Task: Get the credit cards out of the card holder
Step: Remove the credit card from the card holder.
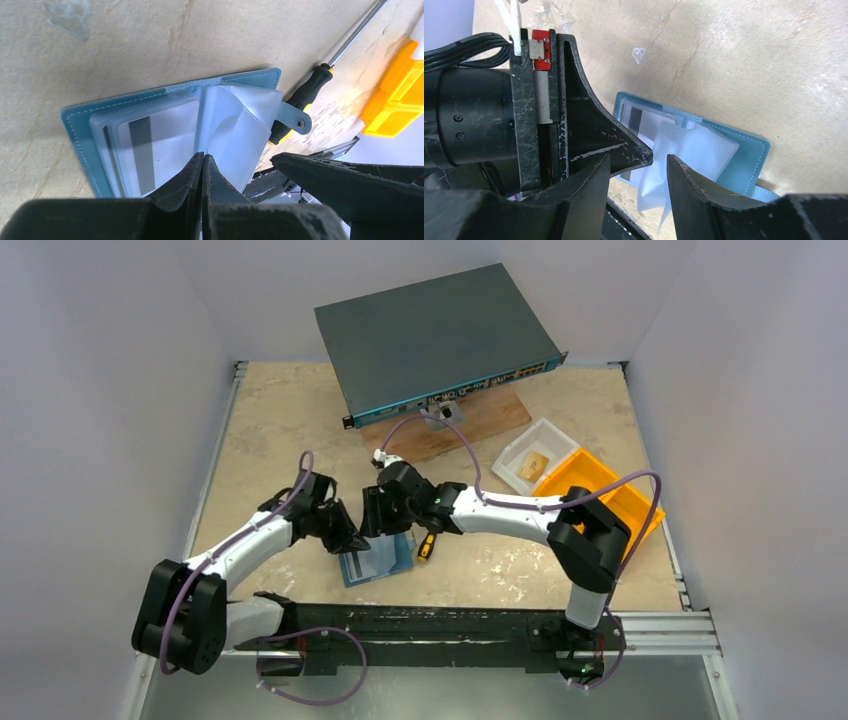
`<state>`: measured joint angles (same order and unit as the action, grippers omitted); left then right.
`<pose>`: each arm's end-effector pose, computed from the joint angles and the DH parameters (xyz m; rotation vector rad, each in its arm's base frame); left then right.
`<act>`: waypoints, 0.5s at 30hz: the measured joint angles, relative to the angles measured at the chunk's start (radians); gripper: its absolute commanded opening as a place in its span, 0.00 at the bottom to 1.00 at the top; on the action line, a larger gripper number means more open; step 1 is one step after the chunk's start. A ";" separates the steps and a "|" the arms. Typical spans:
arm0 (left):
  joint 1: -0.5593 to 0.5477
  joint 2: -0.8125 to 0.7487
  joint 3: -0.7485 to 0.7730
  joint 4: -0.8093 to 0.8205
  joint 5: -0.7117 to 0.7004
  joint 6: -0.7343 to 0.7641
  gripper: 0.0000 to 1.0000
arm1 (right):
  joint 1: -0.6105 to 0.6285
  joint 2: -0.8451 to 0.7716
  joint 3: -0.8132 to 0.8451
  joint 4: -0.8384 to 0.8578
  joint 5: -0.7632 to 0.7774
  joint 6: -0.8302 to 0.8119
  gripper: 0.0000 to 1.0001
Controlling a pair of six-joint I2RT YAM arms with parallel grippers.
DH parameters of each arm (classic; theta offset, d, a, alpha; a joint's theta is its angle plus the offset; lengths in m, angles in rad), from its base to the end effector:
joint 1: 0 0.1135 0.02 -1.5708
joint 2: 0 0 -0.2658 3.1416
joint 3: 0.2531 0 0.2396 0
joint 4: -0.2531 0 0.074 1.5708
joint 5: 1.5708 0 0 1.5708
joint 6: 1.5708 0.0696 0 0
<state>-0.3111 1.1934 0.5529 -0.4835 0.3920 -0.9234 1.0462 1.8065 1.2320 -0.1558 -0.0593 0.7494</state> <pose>0.1857 -0.0877 0.1453 -0.7448 2.7877 -0.8458 0.2049 0.3624 0.2005 -0.4035 2.4742 0.9223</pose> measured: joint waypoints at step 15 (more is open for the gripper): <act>-0.100 0.090 0.071 0.045 0.007 -0.053 0.11 | 0.000 -0.120 -0.080 -0.037 0.079 0.002 0.46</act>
<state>-0.4107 1.2835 0.6243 -0.4381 0.3992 -0.9760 1.0462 1.6863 1.1515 -0.1932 0.0193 0.7513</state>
